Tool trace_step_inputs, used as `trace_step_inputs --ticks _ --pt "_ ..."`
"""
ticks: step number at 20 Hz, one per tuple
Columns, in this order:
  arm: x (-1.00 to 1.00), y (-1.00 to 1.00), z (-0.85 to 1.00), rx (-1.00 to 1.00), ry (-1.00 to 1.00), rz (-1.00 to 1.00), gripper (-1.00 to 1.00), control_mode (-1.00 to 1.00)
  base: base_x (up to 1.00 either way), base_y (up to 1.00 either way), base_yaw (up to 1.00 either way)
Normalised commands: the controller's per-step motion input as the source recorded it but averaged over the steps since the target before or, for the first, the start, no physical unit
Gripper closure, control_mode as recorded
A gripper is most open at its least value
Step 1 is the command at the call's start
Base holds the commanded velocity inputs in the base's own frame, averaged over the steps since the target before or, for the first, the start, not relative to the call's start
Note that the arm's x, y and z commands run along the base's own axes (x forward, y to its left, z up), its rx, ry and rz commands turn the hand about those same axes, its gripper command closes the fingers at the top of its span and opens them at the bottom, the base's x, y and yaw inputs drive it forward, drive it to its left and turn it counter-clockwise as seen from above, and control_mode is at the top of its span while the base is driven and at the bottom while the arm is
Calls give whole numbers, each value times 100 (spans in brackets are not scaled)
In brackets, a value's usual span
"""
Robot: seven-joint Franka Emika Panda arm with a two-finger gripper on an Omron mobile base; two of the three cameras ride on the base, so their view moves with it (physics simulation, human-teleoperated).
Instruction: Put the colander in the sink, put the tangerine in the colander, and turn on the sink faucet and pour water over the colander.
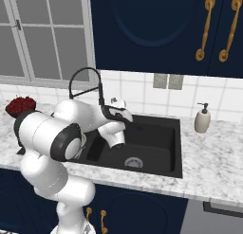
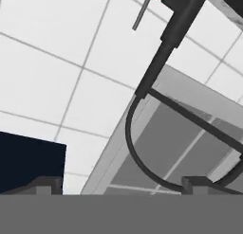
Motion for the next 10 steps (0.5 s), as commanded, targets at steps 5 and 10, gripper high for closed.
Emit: trace_step_inputs --ticks 5,10 --pt "19 0 -48 20 3 14 -100 -100 0 0 0" --pt "36 0 -38 14 0 0 -100 -100 0 0 0"
